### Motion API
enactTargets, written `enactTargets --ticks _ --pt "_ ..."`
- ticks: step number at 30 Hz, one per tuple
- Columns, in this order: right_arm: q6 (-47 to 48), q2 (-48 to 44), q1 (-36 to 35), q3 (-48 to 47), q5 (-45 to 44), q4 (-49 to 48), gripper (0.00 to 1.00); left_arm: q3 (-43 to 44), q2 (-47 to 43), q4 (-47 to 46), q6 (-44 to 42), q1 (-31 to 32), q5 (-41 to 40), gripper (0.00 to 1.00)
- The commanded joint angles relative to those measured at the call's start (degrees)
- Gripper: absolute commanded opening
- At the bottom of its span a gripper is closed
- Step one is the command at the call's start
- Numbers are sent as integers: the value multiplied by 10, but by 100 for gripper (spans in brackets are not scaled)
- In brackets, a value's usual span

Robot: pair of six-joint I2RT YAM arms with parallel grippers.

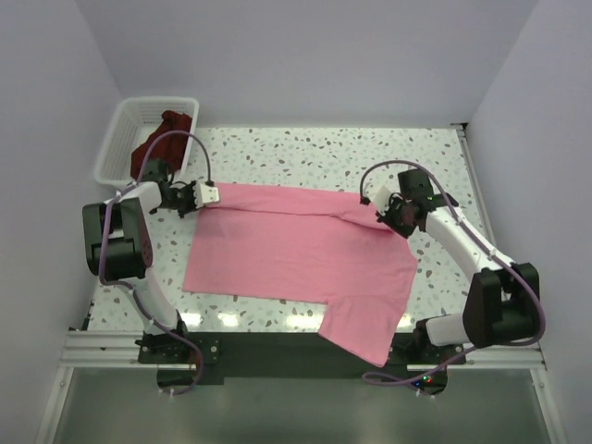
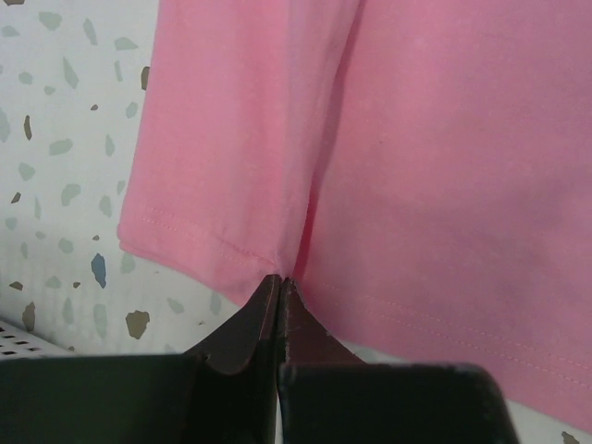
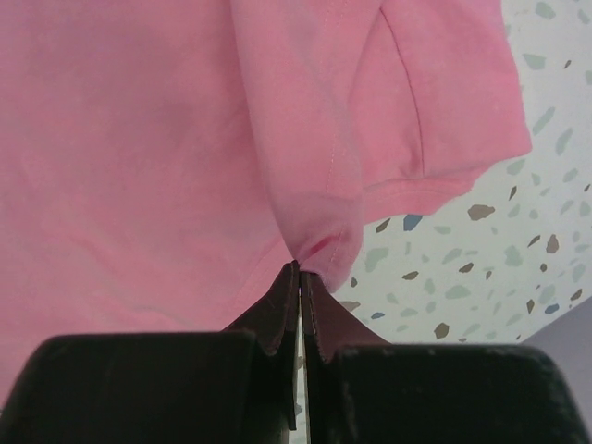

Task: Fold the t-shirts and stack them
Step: Fold the tshirt

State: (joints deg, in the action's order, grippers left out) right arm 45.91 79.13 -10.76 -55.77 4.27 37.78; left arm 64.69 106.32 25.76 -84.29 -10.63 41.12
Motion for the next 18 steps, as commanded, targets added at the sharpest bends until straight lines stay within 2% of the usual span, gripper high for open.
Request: enactTargets --ticks 1,9,18 --pt "-6 20 -4 -15 -1 -10 0 4 -11 -24 -15 6 -5 1" --pt "4 48 -4 -75 -6 2 0 18 -16 -19 10 8 -14 1" --pt "16 25 -3 -94 -8 41 0 40 -30 5 13 8 -4 1"
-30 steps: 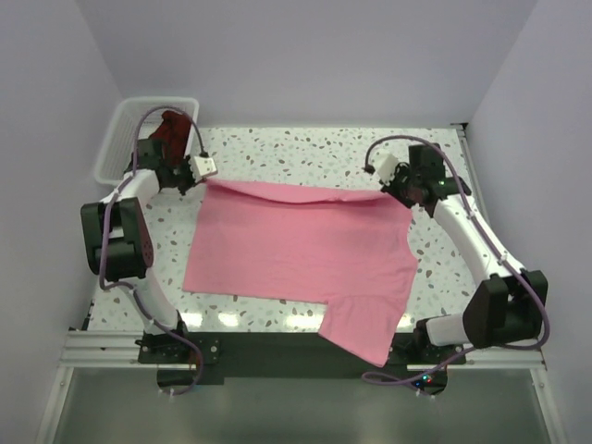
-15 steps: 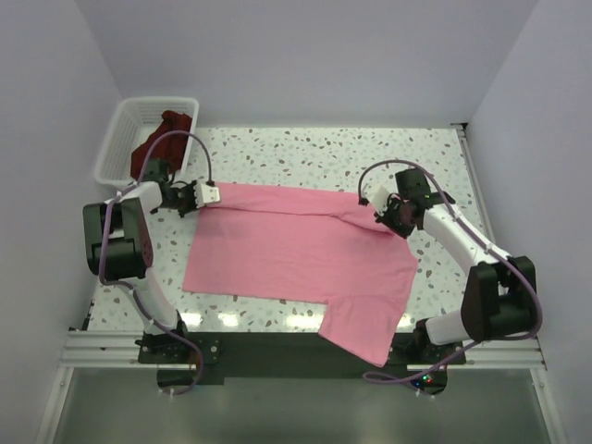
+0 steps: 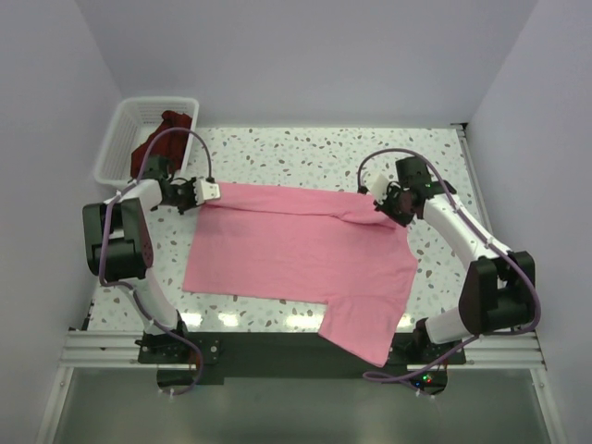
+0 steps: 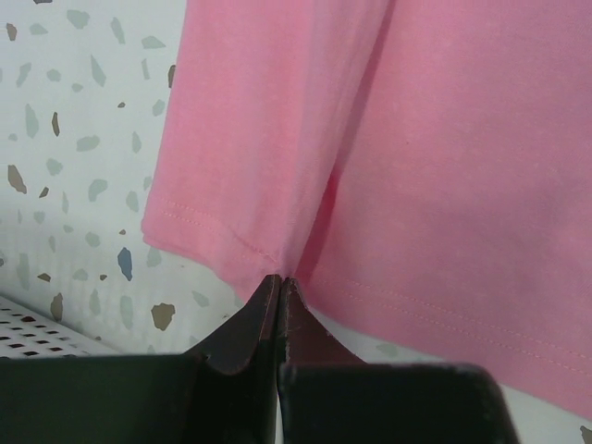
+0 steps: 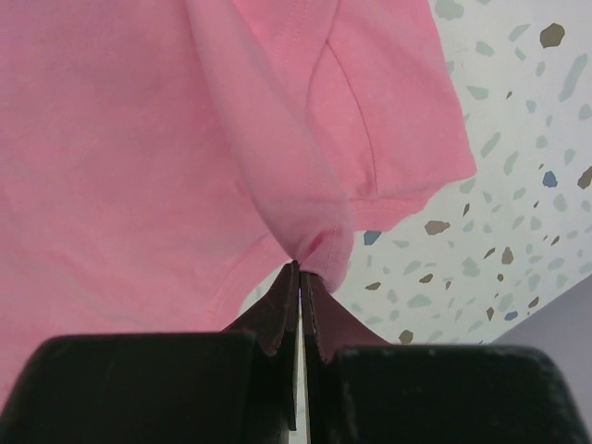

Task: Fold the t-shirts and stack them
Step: Fold the tshirt

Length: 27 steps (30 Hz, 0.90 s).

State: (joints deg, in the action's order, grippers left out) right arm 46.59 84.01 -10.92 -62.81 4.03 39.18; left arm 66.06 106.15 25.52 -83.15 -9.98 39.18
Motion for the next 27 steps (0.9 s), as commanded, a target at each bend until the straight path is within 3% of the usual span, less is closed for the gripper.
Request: enactTargets --ticks 1,18,23,27 --pt "10 -29 -1 -26 -4 31 0 33 -31 18 0 1 19 1" --pt "39 -44 2 26 -4 45 0 21 -16 71 -62 7 -11 1" --pt "42 -25 1 42 -3 41 0 14 -5 69 -61 12 -27 5" --pt "49 -12 0 38 12 76 0 20 -13 92 -72 14 -21 20"
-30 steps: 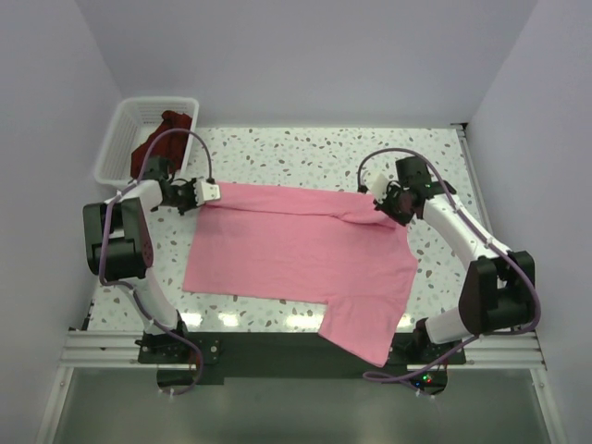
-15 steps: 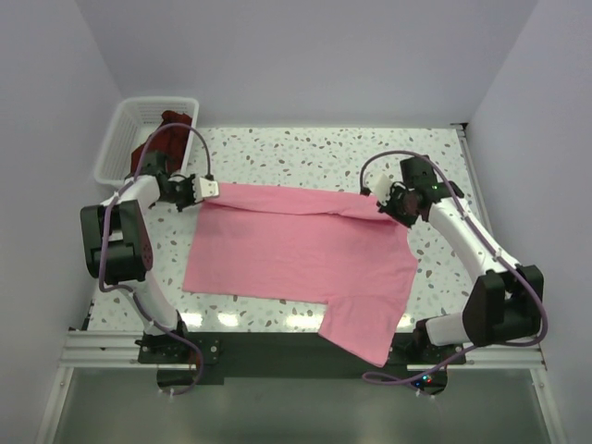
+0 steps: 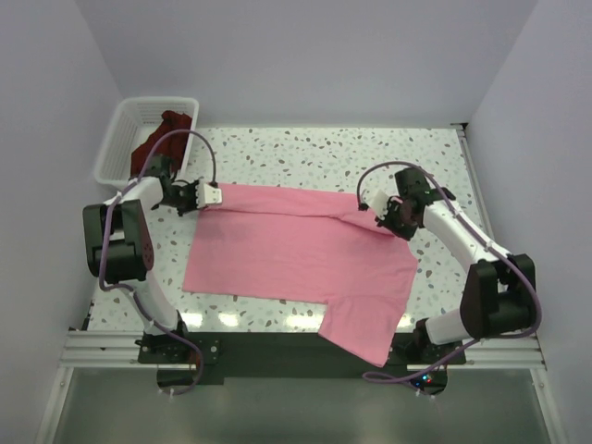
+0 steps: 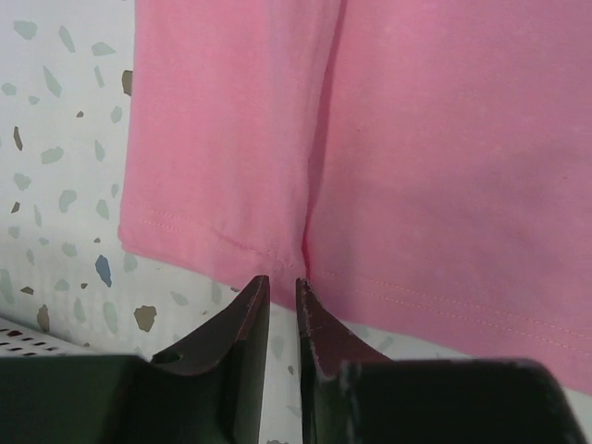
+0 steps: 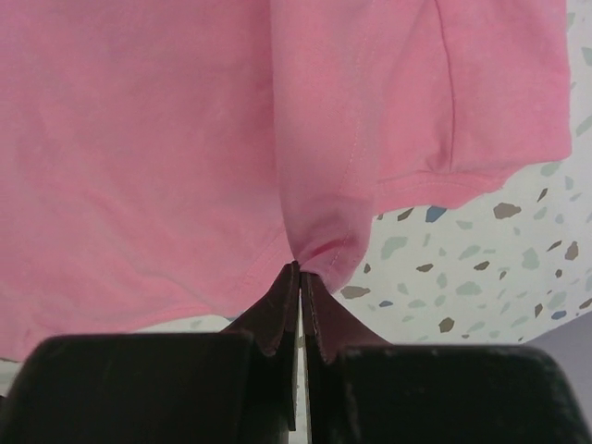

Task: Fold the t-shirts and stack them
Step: Fold the tshirt

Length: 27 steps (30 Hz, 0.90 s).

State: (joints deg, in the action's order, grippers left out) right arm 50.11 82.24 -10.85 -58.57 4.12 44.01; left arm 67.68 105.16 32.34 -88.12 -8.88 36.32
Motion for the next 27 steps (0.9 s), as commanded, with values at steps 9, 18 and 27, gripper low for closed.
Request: enactTargets --ticks 9,18,27 --pt "1 16 18 -56 114 158 63 65 -70 79 77 83 100 37" --pt "-221 206 23 -240 152 99 49 77 -45 -110 410 219 177 37" --pt "-286 353 19 -350 128 58 44 6 -75 -197 524 202 108 32"
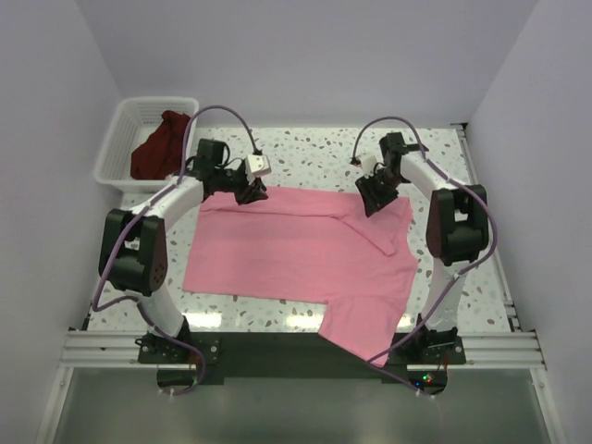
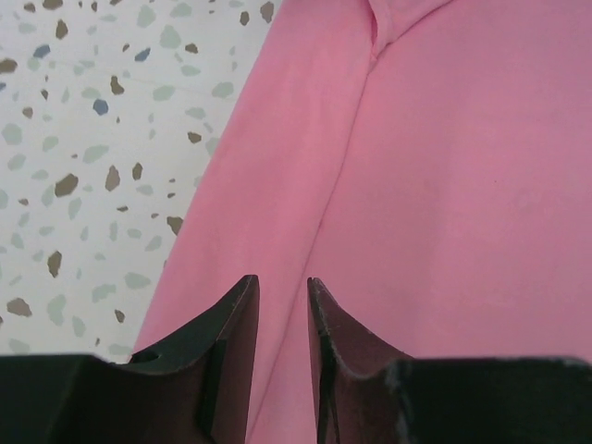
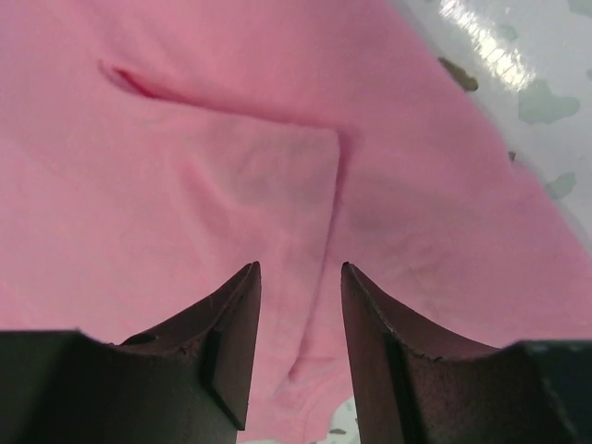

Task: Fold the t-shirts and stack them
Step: Fold the tshirt

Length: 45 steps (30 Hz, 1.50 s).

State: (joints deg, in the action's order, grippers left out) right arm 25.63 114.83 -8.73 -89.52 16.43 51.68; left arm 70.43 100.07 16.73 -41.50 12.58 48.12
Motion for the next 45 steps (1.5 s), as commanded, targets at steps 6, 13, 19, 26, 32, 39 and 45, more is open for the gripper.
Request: enactTargets --ticks 6,13,19,26,32,39,45 --pt "-48 62 -4 -61 -3 -33 41 -37 -37 -47 86 -49 -6 32" --pt "-45 78 -7 -78 4 -25 31 -35 -40 -41 88 -77 5 32" --pt "-40 67 -12 -73 19 -11 24 -30 -40 -35 80 -86 11 32" --pt "-35 52 -16 -79 43 10 0 -19 -40 -21 68 -95 16 32" --pt "-11 1 -33 -48 81 35 0 -21 -51 -1 43 -100 20 32" --pt "21 -36 -88 25 85 65 0 -29 -60 10 28 -100 18 32" --pt "40 -71 -148 43 95 93 11 -28 -58 16 23 -100 18 32"
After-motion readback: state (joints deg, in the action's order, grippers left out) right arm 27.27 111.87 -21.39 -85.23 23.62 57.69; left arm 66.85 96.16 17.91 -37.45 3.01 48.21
